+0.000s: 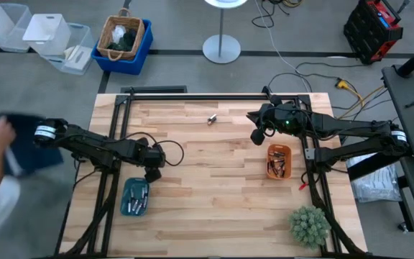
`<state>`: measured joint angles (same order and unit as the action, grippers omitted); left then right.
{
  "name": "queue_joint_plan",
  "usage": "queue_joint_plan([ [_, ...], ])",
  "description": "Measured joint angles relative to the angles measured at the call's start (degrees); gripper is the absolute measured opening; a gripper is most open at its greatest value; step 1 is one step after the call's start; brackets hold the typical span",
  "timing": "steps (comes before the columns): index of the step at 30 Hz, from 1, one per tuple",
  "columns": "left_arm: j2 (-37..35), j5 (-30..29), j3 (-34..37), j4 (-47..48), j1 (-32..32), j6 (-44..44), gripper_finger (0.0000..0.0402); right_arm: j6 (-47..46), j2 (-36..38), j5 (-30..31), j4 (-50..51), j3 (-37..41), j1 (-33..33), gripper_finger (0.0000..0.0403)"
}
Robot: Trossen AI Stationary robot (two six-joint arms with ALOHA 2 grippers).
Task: Sort batteries
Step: Put the silver battery into the blue bin
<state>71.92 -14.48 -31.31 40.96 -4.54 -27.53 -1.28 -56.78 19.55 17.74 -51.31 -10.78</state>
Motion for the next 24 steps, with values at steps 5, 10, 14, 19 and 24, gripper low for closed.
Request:
queue_joint_plan([
  [5, 0.00, 0.02, 0.00, -0.10, 0.00, 0.00, 0.0152, 0.02, 0.00, -0.02, 0.00, 0.00, 0.01, 0.0038],
  [10, 0.00, 0.05, 0.02, -0.48, 0.00, 0.02, 0.0152, 0.00, -0.01, 0.00, 0.02, 0.00, 0.00, 0.0038],
  [14, 0.00, 3.77, 0.02, -2.07, 0.02, 1.01, 0.0152, 0.00, -0.01, -0.01, 0.04, 0.00, 0.00, 0.0038],
  [19, 0.00, 4.50, 0.02, -2.03, 0.02, 1.05, 0.0152, 0.01, -0.01, 0.00, 0.04, 0.00, 0.00, 0.0038],
  [24, 0.00, 5.16, -0.37, -1.66, 0.02, 1.33, 0.0152, 0.00, -0.02, 0.00, 0.04, 0.00, 0.00, 0.0038],
])
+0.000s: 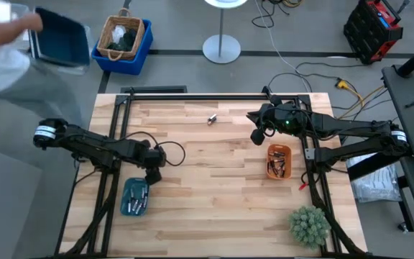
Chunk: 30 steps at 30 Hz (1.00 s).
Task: Sort batteries
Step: Put the silver battery into the blue bin
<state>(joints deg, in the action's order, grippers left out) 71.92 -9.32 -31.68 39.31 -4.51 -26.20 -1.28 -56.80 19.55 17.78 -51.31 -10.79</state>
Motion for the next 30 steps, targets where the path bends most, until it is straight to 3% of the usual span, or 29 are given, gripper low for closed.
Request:
queue_joint_plan([
  [6, 0.00, 1.25, -4.41, 3.04, -0.04, 1.60, 0.0152, -0.10, 0.00, -0.02, -0.02, 0.00, 0.00, 0.0038],
  [11, 0.00, -4.92, -6.43, 9.73, 0.02, 0.18, 0.0152, 0.00, 0.01, -0.01, -0.02, 0.00, 0.01, 0.0038],
  [30, -0.02, -7.72, -0.33, 2.00, 0.11, -0.42, 0.0152, 0.44, 0.00, 0.00, -0.02, 0.00, 0.00, 0.0038],
])
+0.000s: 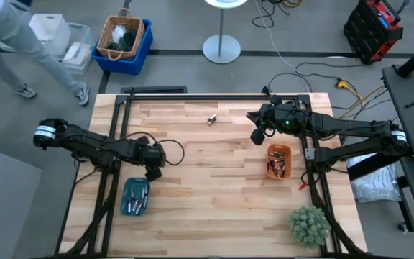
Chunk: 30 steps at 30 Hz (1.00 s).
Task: Sort batteries
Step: Put the silver battery into the blue bin
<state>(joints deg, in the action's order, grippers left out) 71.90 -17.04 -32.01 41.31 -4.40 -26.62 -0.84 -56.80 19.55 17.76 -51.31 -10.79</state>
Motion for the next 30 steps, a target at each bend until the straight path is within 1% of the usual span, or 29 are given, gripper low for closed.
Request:
queue_joint_plan([
  [2, 0.00, -0.02, 0.49, -1.35, 0.00, 0.03, 0.0152, -0.06, 0.00, -0.02, 0.00, 0.00, 0.01, 0.0038],
  [13, 0.02, -1.07, 1.27, -1.88, 0.00, 1.63, 0.0152, -0.02, 0.00, -0.02, 0.00, 0.00, 0.02, 0.0038],
  [23, 0.02, -1.07, 3.77, -6.08, 0.00, 1.63, 0.0152, 0.00, 0.00, -0.02, 0.02, 0.00, 0.02, 0.0038],
  [30, -0.04, -1.04, 4.72, -7.49, 0.00, 1.06, 0.0133, -0.01, 0.00, -0.02, 0.01, 0.00, 0.01, 0.0038],
])
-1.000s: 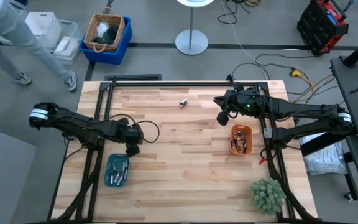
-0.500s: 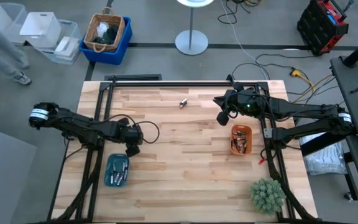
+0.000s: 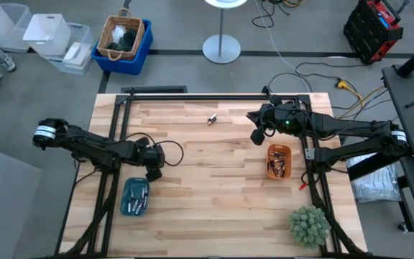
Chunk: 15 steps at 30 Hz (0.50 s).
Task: Sort batteries
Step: Put the silver battery into the blue bin
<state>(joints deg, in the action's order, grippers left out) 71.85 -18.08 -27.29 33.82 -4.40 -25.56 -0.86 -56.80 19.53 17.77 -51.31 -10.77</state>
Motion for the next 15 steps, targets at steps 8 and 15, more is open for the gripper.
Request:
queue_joint_plan([
  [8, 0.02, 0.21, 0.07, -0.17, 0.00, 0.09, 0.0113, 0.01, 0.00, 0.00, 0.01, 0.00, 0.01, 0.0038],
  [15, 0.04, 2.24, 0.08, -0.71, 0.00, 1.20, 0.0051, 0.04, 0.00, 0.00, 0.01, 0.00, -0.01, 0.0038],
])
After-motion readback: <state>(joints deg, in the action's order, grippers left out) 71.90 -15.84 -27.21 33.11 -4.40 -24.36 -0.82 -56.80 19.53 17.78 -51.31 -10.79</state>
